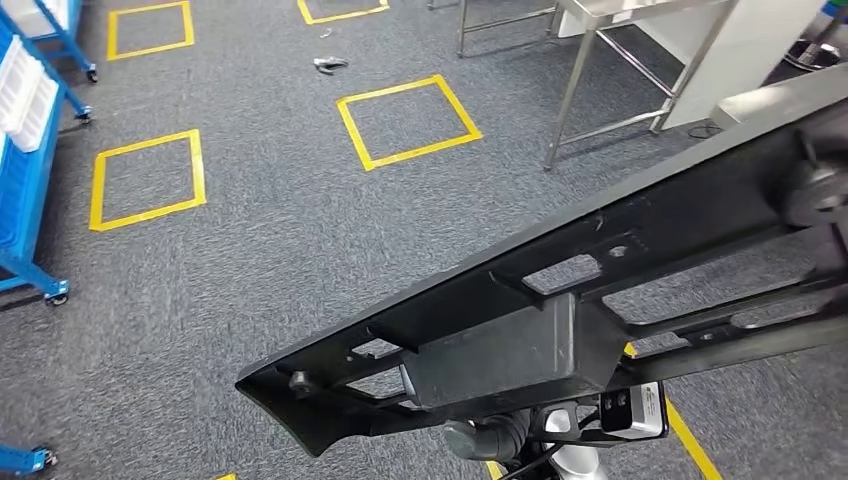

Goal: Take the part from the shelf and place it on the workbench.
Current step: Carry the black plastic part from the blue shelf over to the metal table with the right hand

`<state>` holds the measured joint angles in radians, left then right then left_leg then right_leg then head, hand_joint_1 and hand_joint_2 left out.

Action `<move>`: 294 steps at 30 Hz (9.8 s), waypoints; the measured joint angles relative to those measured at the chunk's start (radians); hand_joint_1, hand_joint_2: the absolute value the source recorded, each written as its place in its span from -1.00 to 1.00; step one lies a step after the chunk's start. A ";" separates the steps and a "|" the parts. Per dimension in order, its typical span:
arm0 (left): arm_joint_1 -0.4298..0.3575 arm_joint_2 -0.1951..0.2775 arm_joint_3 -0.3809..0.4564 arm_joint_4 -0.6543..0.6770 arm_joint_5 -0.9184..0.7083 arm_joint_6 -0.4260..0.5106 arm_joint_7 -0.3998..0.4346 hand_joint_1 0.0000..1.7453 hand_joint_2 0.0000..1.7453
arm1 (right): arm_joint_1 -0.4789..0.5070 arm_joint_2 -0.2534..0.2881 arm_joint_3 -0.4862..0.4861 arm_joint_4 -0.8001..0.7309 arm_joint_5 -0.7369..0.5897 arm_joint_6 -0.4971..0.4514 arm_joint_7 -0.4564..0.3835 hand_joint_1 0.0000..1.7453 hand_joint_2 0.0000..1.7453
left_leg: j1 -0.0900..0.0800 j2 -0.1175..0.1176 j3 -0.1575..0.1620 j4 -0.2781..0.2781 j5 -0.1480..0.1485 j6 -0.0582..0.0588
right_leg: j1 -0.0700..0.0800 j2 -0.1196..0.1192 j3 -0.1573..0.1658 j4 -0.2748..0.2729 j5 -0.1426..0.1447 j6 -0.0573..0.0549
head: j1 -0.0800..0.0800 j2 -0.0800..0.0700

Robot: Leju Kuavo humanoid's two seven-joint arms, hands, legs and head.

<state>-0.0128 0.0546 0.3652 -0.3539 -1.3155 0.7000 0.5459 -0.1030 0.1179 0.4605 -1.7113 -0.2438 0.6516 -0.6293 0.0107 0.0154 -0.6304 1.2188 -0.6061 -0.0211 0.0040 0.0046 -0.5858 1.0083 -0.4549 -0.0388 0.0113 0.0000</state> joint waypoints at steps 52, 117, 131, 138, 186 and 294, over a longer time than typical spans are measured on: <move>-0.097 -0.062 0.817 0.124 0.102 -0.559 -0.321 -1.00 1.00 | 0.014 0.002 0.006 0.000 0.054 0.061 -0.041 1.00 1.00 | 0.005 0.047 0.078 -0.187 0.112 0.034 | 0.003 -0.045 -0.044 0.091 -0.017 0.042 | 0.005 0.000; -0.093 -0.087 0.798 0.126 0.064 -0.605 -0.384 -1.00 1.00 | 0.019 0.025 -0.050 0.042 0.063 0.123 -0.065 1.00 1.00 | 0.004 0.080 0.085 -0.198 0.112 0.015 | 0.005 -0.048 -0.018 0.019 0.000 0.039 | 0.014 0.000; -0.092 -0.076 0.782 0.126 0.055 -0.600 -0.378 -1.00 1.00 | 0.034 0.027 -0.066 0.041 0.070 0.097 -0.059 1.00 1.00 | 0.002 -0.021 0.046 -0.185 0.139 0.016 | 0.001 0.043 0.008 0.017 -0.016 0.024 | 0.009 0.000; -0.092 -0.075 0.781 0.126 0.055 -0.597 -0.372 -1.00 1.00 | 0.036 0.027 -0.073 0.042 0.065 0.088 -0.049 1.00 1.00 | 0.008 -0.010 0.058 -0.200 0.139 0.048 | -0.008 0.011 -0.076 0.184 -0.099 0.065 | 0.013 0.000; -0.093 -0.074 0.782 0.127 0.062 -0.592 -0.359 -1.00 1.00 | 0.017 0.048 -0.079 0.025 0.035 0.052 0.022 1.00 1.00 | 0.013 -0.008 0.008 0.056 -0.035 -0.006 | 0.000 0.003 0.002 0.008 0.001 -0.001 | -0.001 0.000; -0.099 -0.074 0.787 0.130 0.043 -0.604 -0.340 -1.00 1.00 | 0.008 0.059 -0.079 0.016 0.069 0.064 0.023 1.00 1.00 | 0.007 -0.021 0.056 -0.211 0.157 0.046 | -0.013 -0.007 -0.104 0.274 -0.152 0.060 | -0.003 0.000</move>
<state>-0.1117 -0.0193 1.1522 -0.2239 -1.2724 0.0963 0.2063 -0.0953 0.1770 0.3819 -1.6950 -0.1747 0.7156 -0.6065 0.0175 -0.0052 -0.5743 1.0075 -0.4488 0.0248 -0.0095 -0.0019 -0.6903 1.2824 -0.6068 0.0212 0.0078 0.0000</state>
